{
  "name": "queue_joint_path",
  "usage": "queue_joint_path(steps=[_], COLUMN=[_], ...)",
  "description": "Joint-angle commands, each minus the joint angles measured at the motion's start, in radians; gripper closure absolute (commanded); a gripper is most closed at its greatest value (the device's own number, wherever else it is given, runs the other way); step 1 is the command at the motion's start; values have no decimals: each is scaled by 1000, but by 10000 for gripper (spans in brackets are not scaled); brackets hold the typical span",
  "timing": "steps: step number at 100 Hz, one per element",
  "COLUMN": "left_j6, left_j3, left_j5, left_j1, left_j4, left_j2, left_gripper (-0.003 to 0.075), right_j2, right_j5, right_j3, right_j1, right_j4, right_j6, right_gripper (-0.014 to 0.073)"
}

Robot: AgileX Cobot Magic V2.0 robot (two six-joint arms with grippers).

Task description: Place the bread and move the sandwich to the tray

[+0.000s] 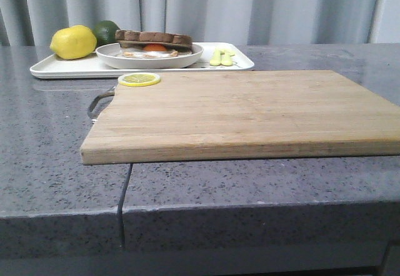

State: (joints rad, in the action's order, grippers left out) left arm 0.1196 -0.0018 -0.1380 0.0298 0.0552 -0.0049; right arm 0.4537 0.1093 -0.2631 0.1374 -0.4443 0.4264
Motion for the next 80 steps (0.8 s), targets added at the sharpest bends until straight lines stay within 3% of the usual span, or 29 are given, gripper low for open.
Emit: queue_joint_path(steps=[1,34,80], left_j6=[-9,-9,-9], left_j3=[16,16,16], left_j5=[73,73,73], left_j1=[3,3,3], left_j4=[0,0,0], left_j2=[-31,-31,-31], left_gripper=[740,740,740], right_j2=[-6,-193,-479], right_j5=[73,83,61], right_j3=[-9,130,292], right_j1=[-8,-8,-8], right_j4=[54,291,356], right_j6=[3,-190,-216], right_gripper=[664,664,664])
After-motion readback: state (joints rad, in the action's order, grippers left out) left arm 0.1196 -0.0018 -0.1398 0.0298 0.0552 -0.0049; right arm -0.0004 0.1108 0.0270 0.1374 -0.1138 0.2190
